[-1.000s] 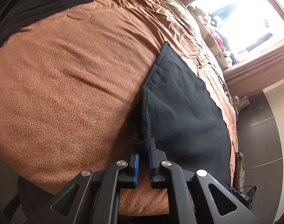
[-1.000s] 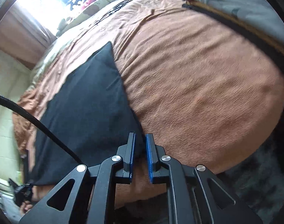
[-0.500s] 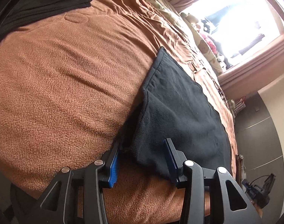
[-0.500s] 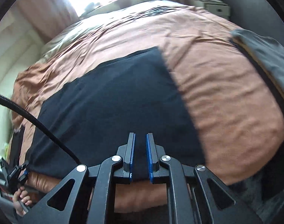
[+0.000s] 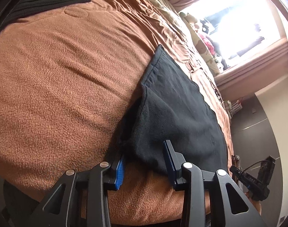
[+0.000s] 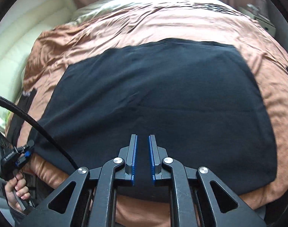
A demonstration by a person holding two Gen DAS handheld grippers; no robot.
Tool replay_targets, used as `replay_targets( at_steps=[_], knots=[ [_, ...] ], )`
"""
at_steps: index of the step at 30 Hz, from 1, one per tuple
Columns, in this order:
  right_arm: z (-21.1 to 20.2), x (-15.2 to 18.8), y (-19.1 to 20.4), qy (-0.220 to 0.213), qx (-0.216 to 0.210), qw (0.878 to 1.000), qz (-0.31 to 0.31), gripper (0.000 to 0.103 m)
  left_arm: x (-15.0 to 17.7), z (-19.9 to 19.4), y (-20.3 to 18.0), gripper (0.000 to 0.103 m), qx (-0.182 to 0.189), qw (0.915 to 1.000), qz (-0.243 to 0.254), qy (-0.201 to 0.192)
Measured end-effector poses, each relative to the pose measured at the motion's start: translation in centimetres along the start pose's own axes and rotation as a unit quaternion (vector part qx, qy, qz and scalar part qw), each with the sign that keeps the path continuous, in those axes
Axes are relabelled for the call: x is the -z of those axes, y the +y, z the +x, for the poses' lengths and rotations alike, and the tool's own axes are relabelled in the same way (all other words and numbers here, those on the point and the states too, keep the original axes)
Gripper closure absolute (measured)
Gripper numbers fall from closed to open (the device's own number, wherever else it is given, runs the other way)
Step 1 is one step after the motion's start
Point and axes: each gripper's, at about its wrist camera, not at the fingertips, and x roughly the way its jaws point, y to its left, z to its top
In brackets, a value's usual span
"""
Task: Fold small clothes
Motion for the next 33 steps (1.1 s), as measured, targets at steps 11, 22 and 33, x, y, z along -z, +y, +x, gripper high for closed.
replay_targets(
  at_steps=[11, 22, 33],
  knots=[
    [6.1, -0.9, 3.7, 0.067, 0.040, 0.994, -0.078, 0.094, 0.1, 0.2, 1.0, 0.088, -0.001, 0.9996, -0.027, -0.001],
    [10.5, -6.6, 3.9, 0.063, 0.051, 0.994, -0.069, 0.094, -0.1, 0.6, 0.5, 0.088, -0.016, 0.9993, -0.032, 0.003],
    [13.0, -9.7, 2.7, 0.049, 0.047, 0.996, -0.060, 0.094, -0.4, 0.9, 0.8, 0.089, -0.026, 0.9965, -0.080, 0.004]
  ],
)
